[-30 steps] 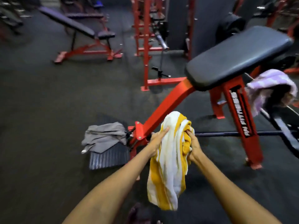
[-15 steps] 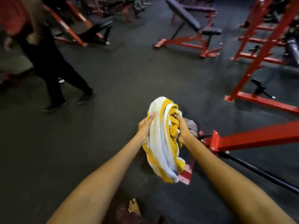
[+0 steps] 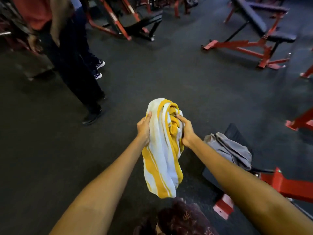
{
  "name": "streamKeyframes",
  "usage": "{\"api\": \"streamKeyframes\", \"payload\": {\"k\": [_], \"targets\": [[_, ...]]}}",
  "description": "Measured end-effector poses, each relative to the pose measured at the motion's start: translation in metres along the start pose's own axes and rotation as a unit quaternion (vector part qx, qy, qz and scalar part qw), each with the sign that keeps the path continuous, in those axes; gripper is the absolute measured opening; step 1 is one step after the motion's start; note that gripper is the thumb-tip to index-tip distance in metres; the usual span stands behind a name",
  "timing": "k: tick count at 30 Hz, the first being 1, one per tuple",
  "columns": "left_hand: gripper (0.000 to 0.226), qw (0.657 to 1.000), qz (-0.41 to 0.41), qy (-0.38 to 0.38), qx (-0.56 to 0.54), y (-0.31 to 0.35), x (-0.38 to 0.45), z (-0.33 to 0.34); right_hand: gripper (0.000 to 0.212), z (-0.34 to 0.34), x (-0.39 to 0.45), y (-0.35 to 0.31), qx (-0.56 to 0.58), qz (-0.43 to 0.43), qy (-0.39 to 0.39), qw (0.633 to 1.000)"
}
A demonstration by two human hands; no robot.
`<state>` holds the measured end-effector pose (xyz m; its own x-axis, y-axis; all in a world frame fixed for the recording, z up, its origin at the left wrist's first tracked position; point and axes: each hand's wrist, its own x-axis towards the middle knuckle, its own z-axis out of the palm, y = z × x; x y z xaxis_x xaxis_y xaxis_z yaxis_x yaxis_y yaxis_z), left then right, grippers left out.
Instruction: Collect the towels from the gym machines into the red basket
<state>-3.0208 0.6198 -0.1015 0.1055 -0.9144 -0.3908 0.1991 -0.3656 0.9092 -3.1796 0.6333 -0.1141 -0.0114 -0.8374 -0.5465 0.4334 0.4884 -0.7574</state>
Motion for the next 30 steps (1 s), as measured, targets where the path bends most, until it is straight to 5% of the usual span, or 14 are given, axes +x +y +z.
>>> {"api": "streamKeyframes", "payload": {"k": [6,10,12,18,23,30], "targets": [[0.023,0.997,0.014,0.066,-0.036,0.028,0.074,0.002,0.051,0.034,0.062,-0.027,-0.003,-0.06,-0.112,0.992],[0.032,0.995,0.013,0.09,-0.031,0.052,0.14,0.025,0.089,0.046,0.113,-0.058,-0.07,-0.074,-0.062,0.993],[0.033,0.997,-0.002,0.081,-0.014,0.063,0.171,0.038,0.091,0.048,0.139,-0.078,-0.087,-0.065,-0.033,0.994],[0.035,0.999,-0.042,-0.001,0.017,0.121,0.265,0.109,0.074,0.042,0.229,-0.162,-0.033,-0.088,0.066,0.993],[0.063,0.986,-0.034,-0.148,0.062,0.135,0.336,0.171,0.073,0.014,0.281,-0.225,0.007,-0.132,0.167,0.977],[0.047,0.96,-0.022,-0.264,0.094,0.139,0.415,0.276,0.069,-0.043,0.349,-0.293,0.087,-0.144,0.266,0.949]]}}
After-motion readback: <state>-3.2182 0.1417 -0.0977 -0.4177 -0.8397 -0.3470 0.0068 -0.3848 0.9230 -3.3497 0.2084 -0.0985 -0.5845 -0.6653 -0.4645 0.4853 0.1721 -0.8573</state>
